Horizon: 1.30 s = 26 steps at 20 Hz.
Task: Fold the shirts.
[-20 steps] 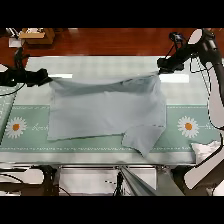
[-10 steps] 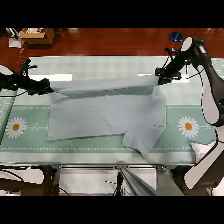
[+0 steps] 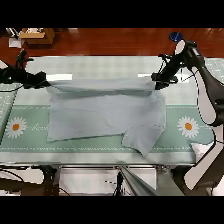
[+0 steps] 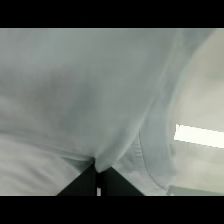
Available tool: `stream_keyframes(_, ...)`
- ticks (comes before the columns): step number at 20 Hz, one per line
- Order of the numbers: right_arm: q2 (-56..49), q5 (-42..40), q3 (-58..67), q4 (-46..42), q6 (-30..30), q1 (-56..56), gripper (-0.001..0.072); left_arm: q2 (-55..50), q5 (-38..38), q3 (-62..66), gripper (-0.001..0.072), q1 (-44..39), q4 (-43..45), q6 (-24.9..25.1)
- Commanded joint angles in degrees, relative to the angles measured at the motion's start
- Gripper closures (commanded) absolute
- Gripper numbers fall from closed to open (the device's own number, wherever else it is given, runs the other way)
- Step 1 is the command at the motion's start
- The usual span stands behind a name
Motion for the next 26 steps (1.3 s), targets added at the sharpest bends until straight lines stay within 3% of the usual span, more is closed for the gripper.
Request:
stream_keyframes(1, 0.66, 4.68, -0.04, -4.33, -1.53, 0.04, 0.0688, -0.37, -5.86, 1.84, 0.0688, -0.07, 2.01, -0.04)
stream_keyframes(5, 0.70, 3.85, -0.04, -4.48, -1.46, 0.09, 0.0684, -2.08, -11.63, 0.98, 0.0687, -0.09, 4.74, -0.28)
stream_keyframes(6, 0.72, 3.02, -0.04, -3.72, -1.44, 0.09, 0.0603, -2.29, -12.15, 0.85, 0.0664, -0.09, 4.76, -0.26)
stream_keyframes(7, 0.72, 2.73, -0.04, -3.76, -1.79, 0.09, 0.0463, -2.29, -12.24, 0.90, 0.0545, -0.02, 4.81, -0.26)
stream_keyframes(8, 0.90, 3.23, -0.04, -4.37, -3.34, 0.04, 0.0395, -1.99, -12.48, 1.09, 0.0358, 0.37, 4.81, -0.35)
stream_keyframes(9, 1.40, 4.37, -0.04, -6.62, -5.07, -0.13, 0.0394, -1.60, -13.57, 1.73, 0.0255, 1.11, 5.05, -0.48)
stream_keyframes(11, 3.98, 8.00, -0.04, -16.00, -9.20, -0.61, 0.0359, -0.31, -18.49, 3.43, 0.0253, 4.20, 6.88, -1.51)
stream_keyframes(14, 9.27, 7.52, -0.28, -7.08, -9.70, -5.99, 0.0357, 3.67, -26.99, -0.26, 0.0253, 10.99, 8.17, -0.61)
stream_keyframes(17, 15.30, 4.87, -7.34, 0.79, -11.30, -12.44, 0.0304, 13.16, -25.64, -15.96, 0.0240, 18.32, 5.97, 0.44)
stream_keyframes(19, 19.76, 0.81, -15.93, 6.01, -13.35, -16.31, 0.0302, 18.97, -23.58, -27.74, 0.0097, 22.18, 5.75, 1.07)
stream_keyframes(23, 27.61, -10.99, -32.52, 12.24, -17.38, -21.33, 0.0302, 24.24, -21.29, -42.18, 0.0095, 25.38, 2.97, 3.52)
stream_keyframes(26, 29.73, -14.64, -38.38, 12.44, -20.06, -22.29, 0.0302, 24.24, -19.12, -45.75, 0.0095, 25.24, 1.31, 4.33)
